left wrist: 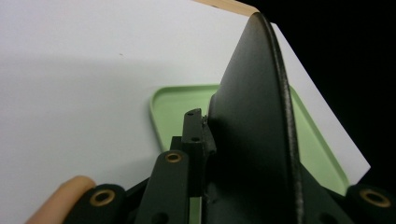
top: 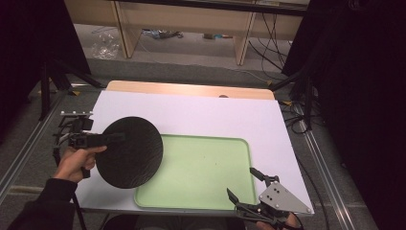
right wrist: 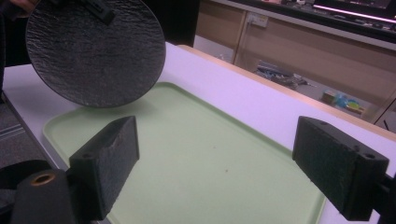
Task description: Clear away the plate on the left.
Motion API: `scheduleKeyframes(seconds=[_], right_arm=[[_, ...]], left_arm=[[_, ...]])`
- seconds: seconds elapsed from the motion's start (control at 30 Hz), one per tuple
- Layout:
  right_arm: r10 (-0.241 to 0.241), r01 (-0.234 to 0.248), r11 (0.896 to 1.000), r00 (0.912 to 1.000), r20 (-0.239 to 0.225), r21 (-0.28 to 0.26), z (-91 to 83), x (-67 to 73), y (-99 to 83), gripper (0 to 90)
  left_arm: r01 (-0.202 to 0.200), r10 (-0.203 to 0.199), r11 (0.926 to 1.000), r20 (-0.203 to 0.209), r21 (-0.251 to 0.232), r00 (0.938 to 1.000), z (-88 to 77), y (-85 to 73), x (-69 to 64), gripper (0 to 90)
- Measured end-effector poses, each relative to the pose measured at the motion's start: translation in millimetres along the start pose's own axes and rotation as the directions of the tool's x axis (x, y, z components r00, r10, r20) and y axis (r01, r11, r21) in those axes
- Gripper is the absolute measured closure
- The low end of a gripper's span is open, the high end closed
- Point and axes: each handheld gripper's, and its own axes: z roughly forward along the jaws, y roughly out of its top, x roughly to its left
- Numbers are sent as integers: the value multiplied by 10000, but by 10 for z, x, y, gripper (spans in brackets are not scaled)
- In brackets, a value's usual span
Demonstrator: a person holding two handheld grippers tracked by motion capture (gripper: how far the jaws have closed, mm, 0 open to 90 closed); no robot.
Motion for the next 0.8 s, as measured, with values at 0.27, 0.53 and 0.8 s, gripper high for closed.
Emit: scheduleKeyframes(seconds=[0.27, 0.53, 0.8], right_arm=[[-27, 27, 10000, 10000, -9, 60, -1, -2, -1, 154], [-35, 35, 10000, 10000, -30, 26, 2, 0, -2, 154], [-31, 31, 10000, 10000, -19, 46, -6, 1, 0, 154]], left_arm=[[47, -60, 9991, 318, 415, 9995, 229, -15, -115, 773], [-227, 173, 9939, 514, 1075, 9985, 517, -31, -236, 772], [-14, -116, 9900, 909, 1413, 9958, 747, -58, -336, 772]])
